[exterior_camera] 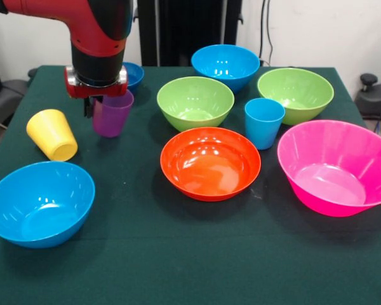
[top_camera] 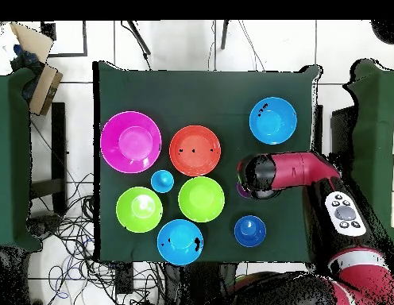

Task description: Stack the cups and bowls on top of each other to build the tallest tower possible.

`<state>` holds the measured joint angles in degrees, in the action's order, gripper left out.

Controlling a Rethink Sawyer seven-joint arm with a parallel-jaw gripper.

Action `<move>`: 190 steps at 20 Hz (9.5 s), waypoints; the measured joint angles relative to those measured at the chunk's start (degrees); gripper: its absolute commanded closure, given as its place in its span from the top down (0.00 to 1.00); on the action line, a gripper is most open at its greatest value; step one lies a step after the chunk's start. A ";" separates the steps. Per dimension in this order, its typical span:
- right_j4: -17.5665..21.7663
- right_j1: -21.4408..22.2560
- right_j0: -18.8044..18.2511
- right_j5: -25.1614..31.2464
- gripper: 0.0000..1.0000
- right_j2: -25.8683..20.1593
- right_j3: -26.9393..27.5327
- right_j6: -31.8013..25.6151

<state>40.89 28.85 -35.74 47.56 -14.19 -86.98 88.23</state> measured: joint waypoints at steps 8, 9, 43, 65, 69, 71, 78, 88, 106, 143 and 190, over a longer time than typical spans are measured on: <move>-0.27 0.13 0.00 3.30 0.00 -0.71 1.13 0.00; -0.42 0.25 -0.01 4.34 0.00 -0.87 1.37 0.00; -1.48 1.52 0.34 9.89 0.00 -3.89 4.59 0.00; 1.70 3.19 2.50 14.01 0.00 -3.92 6.46 -0.01; 1.70 4.15 3.70 17.38 0.00 -3.92 7.63 -0.01; 1.69 4.41 4.00 18.30 0.00 -3.93 7.96 -0.01; 1.69 5.61 4.67 20.43 0.00 -3.93 8.96 -0.01; 2.05 6.82 5.06 20.44 0.00 -3.85 9.08 -0.01; 9.03 9.00 8.60 16.42 0.00 -2.66 8.00 -0.01; 10.29 9.64 11.03 12.24 0.00 3.04 6.62 -0.01; 0.20 9.57 7.15 8.12 0.00 3.08 5.05 -0.01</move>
<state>41.09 38.42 -28.59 55.68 -11.11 -81.93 88.21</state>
